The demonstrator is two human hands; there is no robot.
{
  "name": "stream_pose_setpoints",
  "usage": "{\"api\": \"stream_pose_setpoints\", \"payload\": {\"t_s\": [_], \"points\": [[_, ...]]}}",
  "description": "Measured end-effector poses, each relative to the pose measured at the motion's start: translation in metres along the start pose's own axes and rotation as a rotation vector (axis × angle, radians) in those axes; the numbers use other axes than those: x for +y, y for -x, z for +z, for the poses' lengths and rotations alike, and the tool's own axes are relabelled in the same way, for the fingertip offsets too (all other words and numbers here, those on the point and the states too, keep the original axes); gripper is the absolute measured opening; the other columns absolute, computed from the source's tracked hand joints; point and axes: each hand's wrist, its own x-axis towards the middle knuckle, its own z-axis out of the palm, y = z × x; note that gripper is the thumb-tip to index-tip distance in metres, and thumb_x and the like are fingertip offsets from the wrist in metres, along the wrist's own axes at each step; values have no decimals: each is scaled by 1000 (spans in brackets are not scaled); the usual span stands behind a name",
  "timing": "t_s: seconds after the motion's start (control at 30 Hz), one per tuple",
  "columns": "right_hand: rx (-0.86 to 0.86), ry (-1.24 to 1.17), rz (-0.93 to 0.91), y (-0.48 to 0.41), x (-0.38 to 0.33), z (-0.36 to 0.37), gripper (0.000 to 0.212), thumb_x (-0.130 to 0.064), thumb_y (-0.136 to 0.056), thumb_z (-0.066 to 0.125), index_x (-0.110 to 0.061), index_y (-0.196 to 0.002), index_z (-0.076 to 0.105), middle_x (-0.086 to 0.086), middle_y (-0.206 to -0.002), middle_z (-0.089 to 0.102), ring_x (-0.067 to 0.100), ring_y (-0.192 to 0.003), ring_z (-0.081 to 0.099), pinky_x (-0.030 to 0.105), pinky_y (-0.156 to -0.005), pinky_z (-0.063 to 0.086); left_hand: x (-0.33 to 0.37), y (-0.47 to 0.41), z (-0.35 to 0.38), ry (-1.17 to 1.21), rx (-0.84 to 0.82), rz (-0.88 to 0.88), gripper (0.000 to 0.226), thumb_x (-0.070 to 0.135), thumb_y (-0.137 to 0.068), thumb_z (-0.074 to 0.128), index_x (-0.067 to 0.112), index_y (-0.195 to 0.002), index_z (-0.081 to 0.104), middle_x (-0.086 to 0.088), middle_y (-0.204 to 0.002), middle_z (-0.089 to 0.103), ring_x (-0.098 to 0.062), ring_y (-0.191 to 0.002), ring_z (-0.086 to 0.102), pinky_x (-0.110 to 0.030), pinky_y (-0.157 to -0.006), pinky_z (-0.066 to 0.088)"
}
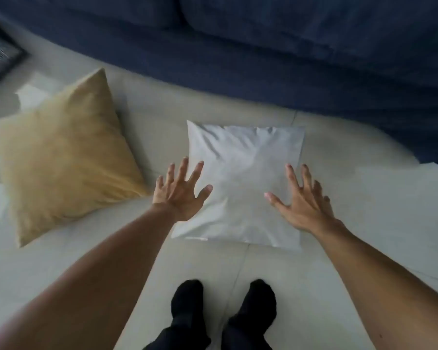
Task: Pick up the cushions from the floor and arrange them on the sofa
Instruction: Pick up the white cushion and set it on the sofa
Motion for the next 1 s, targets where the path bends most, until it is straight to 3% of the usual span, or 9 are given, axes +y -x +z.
{"api": "stream_pose_setpoints", "payload": {"t_s": [0.1, 0.23, 0.4, 0.5, 0.63, 0.73, 0.87, 1.0], "points": [[60, -36, 1, -33, 10, 45, 101, -94, -78, 25, -47, -156, -18, -5, -168, -19, 44, -149, 19, 60, -113, 34, -8, -31, 47, 44, -12, -11, 80, 86, -88, 13, 53, -155, -19, 9, -170, -23, -37, -158, 1, -60, -121, 18], [215, -180, -71, -67, 18, 95, 101, -95, -77, 31, -51, -154, -15, -4, -169, -14, 47, -144, 32, 57, -108, 40, -14, -62, 101, 260, 94, 31, 85, 88, -85, 25, 56, -154, -15, 3, -172, -17, -45, -150, 27, -59, -114, 34], [288, -336, -154, -84, 14, 111, 103, -95, -75, 36, -49, -157, -7, 3, -171, -5, 39, -150, 23, 53, -113, 33, -21, -78, 121, 598, 247, 172, 92, 81, -86, 39, 44, -163, 4, -1, -173, 3, -17, -159, 3, -35, -115, 28], [290, -410, -184, -75, 11, 102, 101, -90, -77, 44, -54, -156, -8, -1, -170, -3, 25, -152, 14, 46, -113, 31, -15, -67, 112, 674, 315, 202, 91, 76, -88, 47, 39, -164, 12, -3, -171, 16, -20, -159, 11, -35, -116, 27], [335, -375, -268, -42, -11, 82, 102, -82, -81, 47, -38, -163, 4, 14, -169, 3, 20, -148, 6, 34, -105, 30, -7, -34, 87, 688, 333, 238, 87, 74, -91, 49, 40, -163, 14, -9, -169, 19, -27, -158, 16, -44, -117, 34], [326, -378, -289, -7, -32, 64, 99, -76, -82, 50, -37, -163, 8, 15, -169, 2, 30, -149, 19, 43, -107, 41, -11, 1, 63, 659, 374, 262, 85, 68, -94, 51, 34, -164, 17, -13, -168, 19, -33, -156, 21, -52, -117, 38], [362, -348, -306, 49, -56, 36, 94, -71, -84, 51, -45, -160, 2, 6, -169, 0, 44, -138, 42, 52, -98, 52, -21, 58, 23, 645, 443, 262, 82, 67, -95, 50, 35, -163, 19, -8, -168, 21, -35, -154, 26, -50, -113, 41], [446, -385, -344, 107, -88, -7, 91, -68, -87, 51, -44, -160, 3, 7, -169, 0, 39, -144, 32, 50, -97, 52, -27, 112, -35, 624, 536, 260, 79, 64, -96, 52, 34, -162, 22, -12, -165, 27, -35, -148, 38, -42, -105, 44]]}}
